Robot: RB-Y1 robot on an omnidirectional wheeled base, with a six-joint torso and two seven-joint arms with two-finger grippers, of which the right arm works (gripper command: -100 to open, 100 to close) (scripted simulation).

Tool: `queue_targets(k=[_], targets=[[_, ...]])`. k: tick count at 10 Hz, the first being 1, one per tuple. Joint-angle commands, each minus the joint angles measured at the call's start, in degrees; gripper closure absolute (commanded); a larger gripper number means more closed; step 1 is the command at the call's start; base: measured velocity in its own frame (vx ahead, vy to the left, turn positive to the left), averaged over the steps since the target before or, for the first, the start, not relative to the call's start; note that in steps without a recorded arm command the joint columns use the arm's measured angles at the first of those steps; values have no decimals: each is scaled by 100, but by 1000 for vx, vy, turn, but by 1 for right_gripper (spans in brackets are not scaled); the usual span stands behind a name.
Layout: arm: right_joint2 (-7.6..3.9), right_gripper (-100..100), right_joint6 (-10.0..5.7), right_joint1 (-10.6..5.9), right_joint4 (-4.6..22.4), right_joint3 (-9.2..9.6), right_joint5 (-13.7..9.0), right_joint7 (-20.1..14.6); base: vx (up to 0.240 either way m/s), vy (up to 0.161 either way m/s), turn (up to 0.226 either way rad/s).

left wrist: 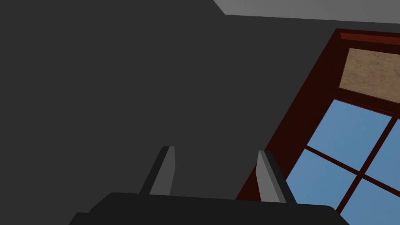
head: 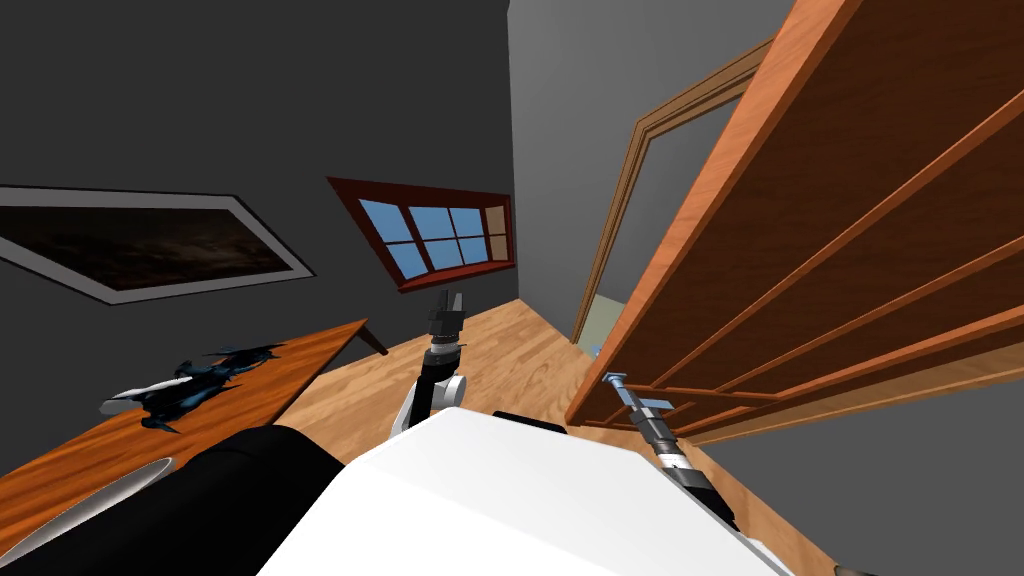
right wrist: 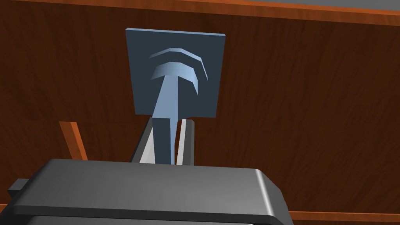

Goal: Pull the door open

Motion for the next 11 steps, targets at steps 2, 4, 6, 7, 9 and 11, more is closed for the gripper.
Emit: queue_targets(k=[2, 4, 6, 7, 9, 11], targets=[[-8, 100, 47, -134, 66, 248, -174, 68, -107, -35, 47], [-29, 100, 108, -221, 86, 417, -315, 115, -113, -44, 36], [-49, 100, 168, -305, 105, 582, -453, 161, -96, -34, 31], [-59, 100, 198, -347, 115, 664, -521, 184, -95, -40, 37], [-88, 100, 281, -465, 142, 895, -714, 248, -148, -59, 54], [-113, 100, 356, -570, 166, 1102, -886, 306, -113, -40, 32]])
